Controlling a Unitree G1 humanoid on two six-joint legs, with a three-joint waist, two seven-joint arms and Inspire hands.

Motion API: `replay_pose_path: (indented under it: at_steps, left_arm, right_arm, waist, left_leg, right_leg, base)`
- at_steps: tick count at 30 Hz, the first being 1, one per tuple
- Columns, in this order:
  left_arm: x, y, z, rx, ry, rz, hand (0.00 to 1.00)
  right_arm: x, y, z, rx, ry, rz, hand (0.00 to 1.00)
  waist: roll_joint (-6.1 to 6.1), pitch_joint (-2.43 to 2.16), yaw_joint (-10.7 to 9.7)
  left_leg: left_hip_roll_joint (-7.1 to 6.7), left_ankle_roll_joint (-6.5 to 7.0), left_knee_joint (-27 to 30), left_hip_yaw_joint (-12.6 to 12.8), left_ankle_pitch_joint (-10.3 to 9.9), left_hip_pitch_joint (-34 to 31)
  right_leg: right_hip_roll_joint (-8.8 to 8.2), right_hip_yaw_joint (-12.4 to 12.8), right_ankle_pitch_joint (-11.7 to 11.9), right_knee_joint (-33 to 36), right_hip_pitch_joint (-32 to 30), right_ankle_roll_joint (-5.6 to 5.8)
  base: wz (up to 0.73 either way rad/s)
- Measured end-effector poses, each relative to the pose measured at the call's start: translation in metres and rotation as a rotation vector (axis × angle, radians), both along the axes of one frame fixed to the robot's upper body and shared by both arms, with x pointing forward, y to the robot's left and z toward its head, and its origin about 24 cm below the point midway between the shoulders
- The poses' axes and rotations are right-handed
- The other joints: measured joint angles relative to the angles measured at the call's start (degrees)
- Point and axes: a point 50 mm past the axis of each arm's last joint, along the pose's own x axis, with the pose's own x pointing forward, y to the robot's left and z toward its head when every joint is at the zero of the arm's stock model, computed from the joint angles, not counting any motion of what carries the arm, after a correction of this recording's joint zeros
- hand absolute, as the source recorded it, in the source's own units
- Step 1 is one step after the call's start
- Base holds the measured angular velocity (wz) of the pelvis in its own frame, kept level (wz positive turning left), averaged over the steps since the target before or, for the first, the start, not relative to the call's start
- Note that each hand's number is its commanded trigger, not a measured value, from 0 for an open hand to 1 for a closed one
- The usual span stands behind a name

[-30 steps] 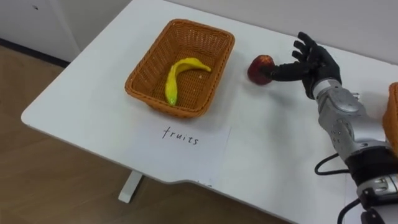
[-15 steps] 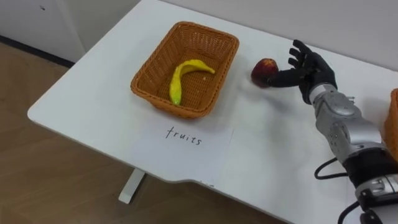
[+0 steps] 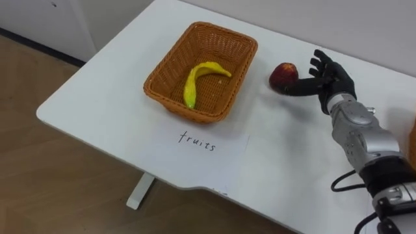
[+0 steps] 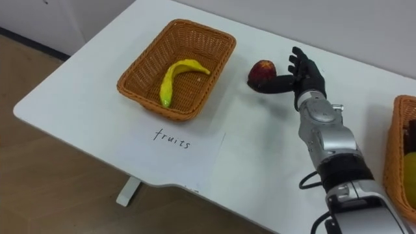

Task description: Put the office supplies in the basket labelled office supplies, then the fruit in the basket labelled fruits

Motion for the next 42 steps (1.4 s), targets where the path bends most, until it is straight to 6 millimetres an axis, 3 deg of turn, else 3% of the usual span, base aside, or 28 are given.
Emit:
replay_pose_path:
  at_steps: [15, 25, 33, 42]
  left_arm:
    - [0.002, 0.004, 0.001, -0.006, -0.003, -0.007, 0.0]
    - [0.003, 0.004, 0.001, -0.012, -0.007, -0.011, 0.0]
    - [0.002, 0.004, 0.001, -0.024, -0.002, -0.009, 0.0]
    - [0.006, 0.004, 0.002, -0.032, -0.024, -0.002, 0.0]
  right_arm:
    - [0.004, -0.007, 0.003, -0.016, 0.012, -0.021, 0.0]
    - [0.003, -0.013, 0.004, -0.032, 0.018, -0.032, 0.0]
    - [0.002, -0.015, -0.001, -0.121, 0.051, 0.018, 0.0]
    - [-0.002, -0.02, -0.008, -0.301, 0.097, 0.087, 0.0]
  waist:
    - [-0.85, -0.42, -0.3]
    - [-0.11, 0.08, -0.1]
    - [0.04, 0.12, -0.2]
    - [-0.24, 0.14, 1.3]
  left_leg:
    - [0.0, -0.01, 0.6, -0.1, 0.0, -1.2]
    - [-0.01, -0.03, 1.2, -0.1, 0.0, -2.2]
    - [0.0, -0.06, 1.1, -0.3, 0.0, -2.8]
    - [0.09, -0.11, 0.7, 0.0, 0.0, -2.1]
  right_leg:
    - [0.27, -0.5, 0.0, 0.1, -0.9, -0.03]
    - [0.35, -0.2, 0.1, 0.1, -1.4, -0.1]
    - [0.38, -0.2, 0.1, 0.1, -2.1, -0.12]
    - [0.07, 0.0, 0.1, 0.2, -1.9, -0.12]
  base:
    - [0.0]
    - [0.0]
    - [0.0]
    - [-0.02]
